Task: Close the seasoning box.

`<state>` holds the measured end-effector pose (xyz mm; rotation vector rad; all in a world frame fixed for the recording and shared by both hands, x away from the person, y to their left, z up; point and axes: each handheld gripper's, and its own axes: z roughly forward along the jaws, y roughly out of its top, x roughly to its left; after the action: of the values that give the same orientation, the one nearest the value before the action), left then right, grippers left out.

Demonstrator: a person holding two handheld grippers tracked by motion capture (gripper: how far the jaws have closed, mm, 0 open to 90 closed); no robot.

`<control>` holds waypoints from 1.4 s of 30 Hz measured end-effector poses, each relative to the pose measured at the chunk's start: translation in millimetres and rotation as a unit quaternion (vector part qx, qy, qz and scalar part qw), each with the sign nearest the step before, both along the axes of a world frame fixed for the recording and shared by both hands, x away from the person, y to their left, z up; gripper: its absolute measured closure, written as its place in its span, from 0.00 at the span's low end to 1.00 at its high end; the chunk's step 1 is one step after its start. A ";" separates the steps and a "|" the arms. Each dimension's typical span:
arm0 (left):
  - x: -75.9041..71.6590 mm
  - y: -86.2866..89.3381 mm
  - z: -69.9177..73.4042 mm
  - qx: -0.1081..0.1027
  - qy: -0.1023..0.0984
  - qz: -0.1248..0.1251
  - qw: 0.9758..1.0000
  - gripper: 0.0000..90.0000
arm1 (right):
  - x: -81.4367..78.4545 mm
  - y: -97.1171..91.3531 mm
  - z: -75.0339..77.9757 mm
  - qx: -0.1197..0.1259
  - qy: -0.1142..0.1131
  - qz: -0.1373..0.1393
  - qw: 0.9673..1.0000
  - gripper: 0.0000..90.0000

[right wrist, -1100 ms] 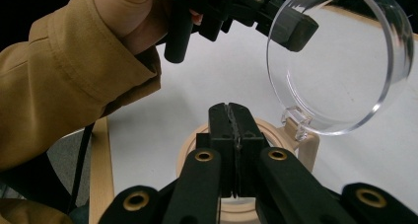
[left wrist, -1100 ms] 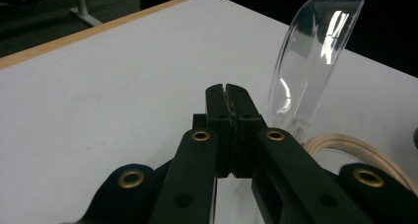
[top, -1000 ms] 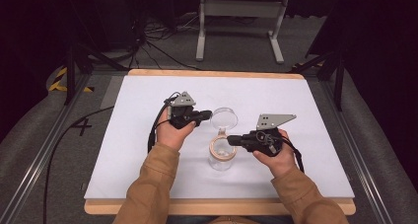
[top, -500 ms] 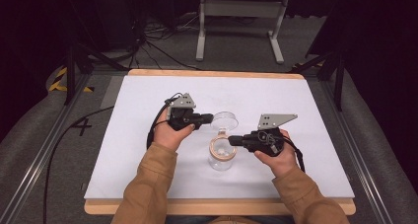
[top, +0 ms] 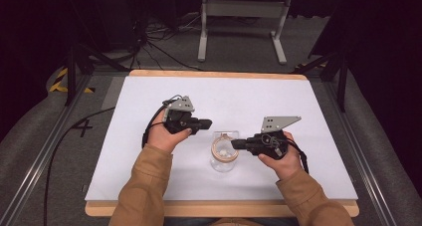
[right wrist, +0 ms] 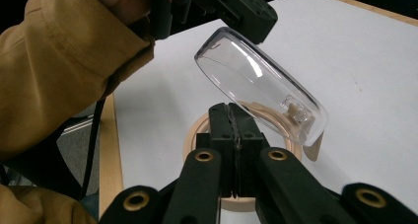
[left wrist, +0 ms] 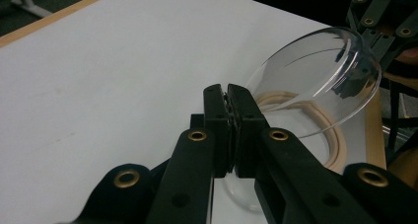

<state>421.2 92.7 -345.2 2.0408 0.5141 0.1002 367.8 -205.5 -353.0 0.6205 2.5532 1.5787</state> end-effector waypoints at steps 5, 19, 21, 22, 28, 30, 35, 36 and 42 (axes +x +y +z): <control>-2.6 10.0 4.5 0.031 0.019 0.016 0.999 0.96 | -1.4 -1.6 0.5 -0.005 0.002 0.003 1.000 1.00; -9.6 22.0 9.2 0.066 0.063 0.024 0.996 0.92 | -4.0 4.4 -1.6 -0.044 0.023 0.034 0.998 1.00; -9.8 22.3 10.0 0.069 0.066 0.023 0.995 0.92 | -4.2 4.7 -1.9 -0.049 0.026 0.037 0.998 1.00; -9.9 22.6 10.4 0.071 0.068 0.021 0.995 0.92 | -4.7 4.9 -2.2 -0.052 0.029 0.036 0.998 1.00; -10.8 21.2 10.0 0.085 0.076 0.022 0.993 0.91 | -5.9 5.3 -3.3 -0.068 0.043 0.043 0.996 1.00; -10.5 21.1 9.6 0.086 0.075 0.022 0.993 0.90 | -5.9 5.3 -3.5 -0.071 0.046 0.043 0.996 1.00; -10.1 21.7 8.9 0.095 0.081 0.022 0.992 0.90 | -5.4 5.8 -5.2 -0.080 0.061 0.047 0.994 1.00; -10.1 21.7 8.9 0.095 0.081 0.022 0.992 0.90 | -5.3 6.2 -5.6 -0.081 0.068 0.051 0.993 1.00; -9.8 19.0 7.0 0.103 0.083 0.016 0.991 0.91 | -5.7 7.8 -8.2 -0.094 0.073 0.055 0.991 1.00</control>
<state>411.4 111.7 -338.2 2.2558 0.6634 0.0009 362.1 -197.6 -361.2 0.6038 2.8475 1.3441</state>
